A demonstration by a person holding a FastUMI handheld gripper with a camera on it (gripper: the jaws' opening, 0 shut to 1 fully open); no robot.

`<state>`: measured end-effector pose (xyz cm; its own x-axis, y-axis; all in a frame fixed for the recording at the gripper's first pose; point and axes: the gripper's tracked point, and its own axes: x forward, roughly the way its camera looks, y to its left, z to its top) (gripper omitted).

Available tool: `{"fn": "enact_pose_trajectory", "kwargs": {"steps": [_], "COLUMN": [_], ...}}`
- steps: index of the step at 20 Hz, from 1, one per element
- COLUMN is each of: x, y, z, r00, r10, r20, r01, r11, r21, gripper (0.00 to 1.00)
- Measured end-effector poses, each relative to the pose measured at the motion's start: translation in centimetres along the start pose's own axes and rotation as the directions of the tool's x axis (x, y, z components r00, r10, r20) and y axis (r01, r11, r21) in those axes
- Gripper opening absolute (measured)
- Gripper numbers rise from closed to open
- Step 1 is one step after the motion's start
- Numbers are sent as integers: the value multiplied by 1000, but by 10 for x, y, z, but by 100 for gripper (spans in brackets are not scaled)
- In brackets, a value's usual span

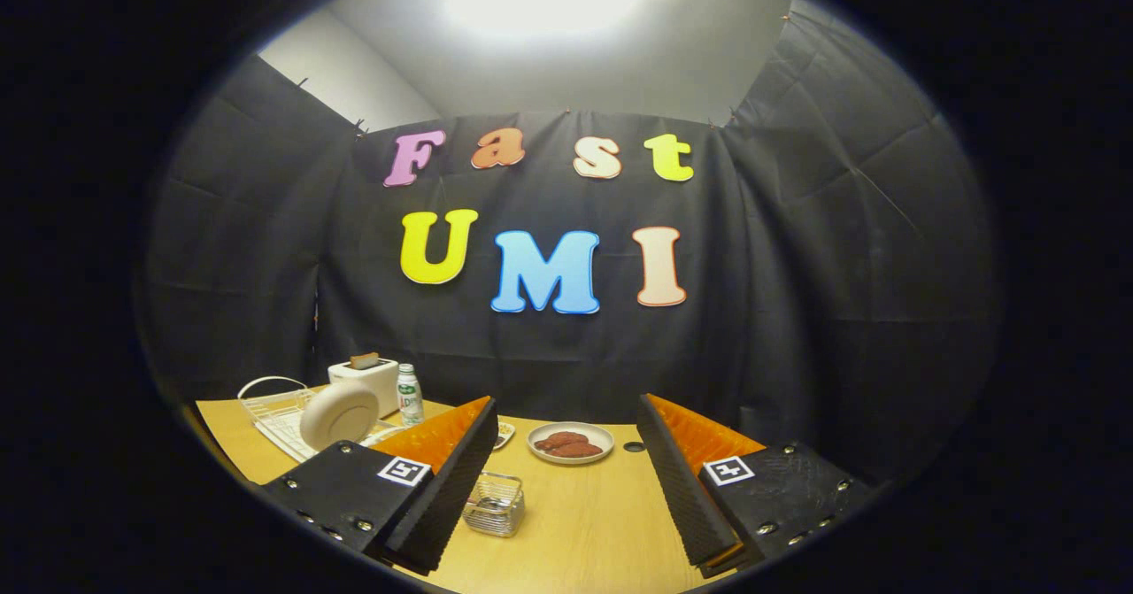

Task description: Take the plate from the dish rack, then take the spoon from the basket and place it into the plate.

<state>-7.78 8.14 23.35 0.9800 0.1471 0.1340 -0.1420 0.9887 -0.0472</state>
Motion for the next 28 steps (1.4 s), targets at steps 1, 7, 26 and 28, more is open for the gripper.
{"fn": "enact_pose_trajectory", "kwargs": {"steps": [1,7,26,28], "x": [-4,-12,118,134], "y": [15,84,290,300], "z": [11,41,-24,-36], "r00": [1000,997,969,960], "r10": [20,75,-85,-109], "r20": [4,-4,-234,-258], "r01": [-20,-75,57,76], "r11": [1000,997,991,988], "r21": [6,36,-124,-134], "gripper": [97,96,97,92]}}
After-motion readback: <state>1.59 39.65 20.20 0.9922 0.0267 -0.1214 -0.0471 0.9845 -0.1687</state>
